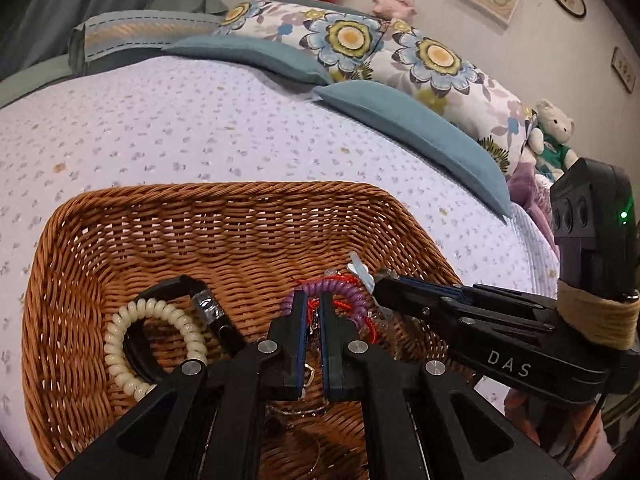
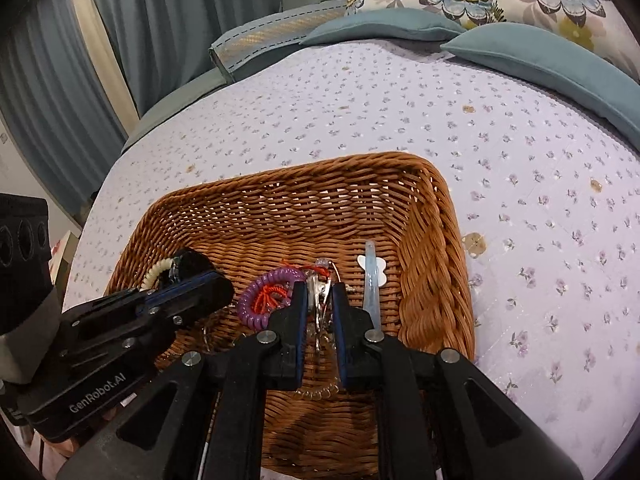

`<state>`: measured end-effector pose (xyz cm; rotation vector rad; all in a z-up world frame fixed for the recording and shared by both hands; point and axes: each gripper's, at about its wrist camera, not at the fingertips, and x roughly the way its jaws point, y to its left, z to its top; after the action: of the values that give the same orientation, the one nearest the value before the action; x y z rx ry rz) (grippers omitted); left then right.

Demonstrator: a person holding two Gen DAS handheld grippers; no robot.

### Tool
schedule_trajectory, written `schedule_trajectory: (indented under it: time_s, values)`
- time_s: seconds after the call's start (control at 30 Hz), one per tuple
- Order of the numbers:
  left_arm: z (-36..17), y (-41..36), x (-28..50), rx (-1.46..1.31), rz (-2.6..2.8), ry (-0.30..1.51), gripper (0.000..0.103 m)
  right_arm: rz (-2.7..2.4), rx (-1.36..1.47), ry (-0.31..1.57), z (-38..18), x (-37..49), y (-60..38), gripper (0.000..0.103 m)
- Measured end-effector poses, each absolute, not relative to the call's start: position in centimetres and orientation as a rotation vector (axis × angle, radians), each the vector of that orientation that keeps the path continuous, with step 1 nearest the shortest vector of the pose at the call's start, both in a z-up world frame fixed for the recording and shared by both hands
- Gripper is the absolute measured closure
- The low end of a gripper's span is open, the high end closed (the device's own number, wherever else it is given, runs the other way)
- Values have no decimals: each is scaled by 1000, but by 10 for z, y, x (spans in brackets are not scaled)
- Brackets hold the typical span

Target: Organize jewelry

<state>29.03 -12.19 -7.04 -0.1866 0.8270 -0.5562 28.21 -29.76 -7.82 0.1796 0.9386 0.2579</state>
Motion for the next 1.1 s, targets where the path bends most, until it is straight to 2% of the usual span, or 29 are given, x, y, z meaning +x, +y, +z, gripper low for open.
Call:
schedule_trajectory:
  time_s: [0.03, 0.07, 0.1, 0.13, 0.17, 0.27, 0.47, 0.53, 0.6, 0.67, 0.8, 0.87, 1.1]
  values:
    - [-68, -119, 290, -202, -559, 826, 86, 255, 182, 935, -77, 281, -300, 87]
    - [-65, -115, 288, -213, -557, 817, 72, 248, 181, 931, -76, 279, -301, 86]
    - [-62, -111, 286, -219, -551, 806, 62, 241, 183, 921, -72, 277, -304, 85]
    - [-56, -106, 282, -230, -539, 786, 45, 243, 192, 911, -69, 274, -307, 84]
    - [-51, -101, 278, -244, -535, 769, 41, 242, 201, 899, -64, 271, -310, 78]
    - [-36, -88, 264, -271, -532, 751, 41, 240, 208, 850, -47, 256, -314, 68]
    - [4, -65, 203, -229, -486, 678, 40, 261, 211, 793, -12, 211, -308, 66]
    - [15, -60, 179, -205, -457, 645, 36, 257, 211, 765, -2, 188, -303, 60]
    - [22, -53, 148, -180, -397, 606, 32, 239, 202, 730, 5, 162, -297, 45]
    - [25, -47, 116, -165, -336, 563, 31, 214, 185, 695, 9, 137, -291, 40]
    - [20, -46, 76, -100, -231, 510, 30, 117, 54, 619, 6, 88, -267, 40]
    - [13, -48, 66, -49, -198, 495, 29, 77, -4, 581, 4, 73, -258, 36]
    - [1, -48, 69, -28, -166, 521, 29, 49, -50, 555, -4, 73, -253, 35]
